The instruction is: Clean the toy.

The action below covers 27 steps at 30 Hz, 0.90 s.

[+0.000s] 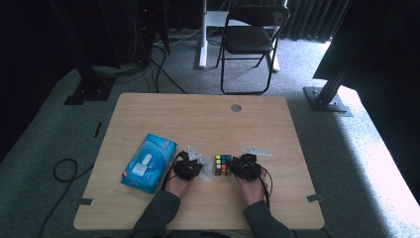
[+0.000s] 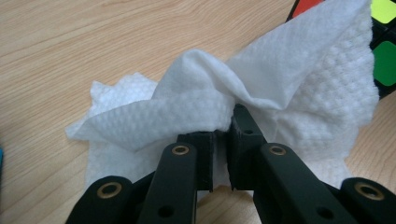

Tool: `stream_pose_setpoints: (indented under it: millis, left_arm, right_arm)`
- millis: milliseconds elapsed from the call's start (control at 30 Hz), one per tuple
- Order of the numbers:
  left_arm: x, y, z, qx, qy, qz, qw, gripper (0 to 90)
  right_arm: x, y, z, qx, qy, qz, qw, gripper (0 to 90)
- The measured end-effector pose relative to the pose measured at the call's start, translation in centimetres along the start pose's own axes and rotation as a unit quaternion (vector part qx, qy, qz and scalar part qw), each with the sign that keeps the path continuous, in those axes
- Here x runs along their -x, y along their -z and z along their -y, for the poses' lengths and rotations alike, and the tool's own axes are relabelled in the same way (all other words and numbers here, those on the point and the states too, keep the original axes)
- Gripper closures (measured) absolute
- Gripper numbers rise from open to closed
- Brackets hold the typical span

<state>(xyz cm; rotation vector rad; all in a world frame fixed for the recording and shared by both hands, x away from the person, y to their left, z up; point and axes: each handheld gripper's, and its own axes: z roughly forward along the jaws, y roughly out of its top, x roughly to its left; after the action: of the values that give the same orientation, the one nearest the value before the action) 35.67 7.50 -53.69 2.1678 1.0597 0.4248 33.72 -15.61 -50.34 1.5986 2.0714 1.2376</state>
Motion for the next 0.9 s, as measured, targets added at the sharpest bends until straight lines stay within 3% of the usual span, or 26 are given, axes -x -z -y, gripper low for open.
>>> stream_pose_setpoints:
  millis: [200,400,567,767,900]
  left_arm:
    - [0.0,0.0,0.1,0.001,0.001,0.0,1.0,81.9]
    - [-0.1,0.0,0.1,0.0,0.0,0.002,1.0,81.7]
    - [-0.1,0.0,0.1,-0.001,-0.001,0.002,1.0,81.6]
    - [-0.1,0.0,0.1,-0.001,-0.001,0.003,1.0,81.5]
    - [-0.1,0.0,0.0,-0.002,-0.002,0.002,1.0,81.5]
  right_arm:
    - [0.2,0.0,-0.1,-0.004,-0.006,-0.013,0.9999,69.7]
    - [1.0,-0.1,0.0,-0.004,-0.046,-0.037,0.9982,69.8]
    - [1.2,-0.1,0.0,-0.004,-0.059,-0.043,0.9973,69.8]
    - [2.6,0.1,0.0,-0.005,-0.107,-0.067,0.992,70.5]
    - [3.2,0.5,-0.1,0.001,-0.114,-0.056,0.9919,72.1]
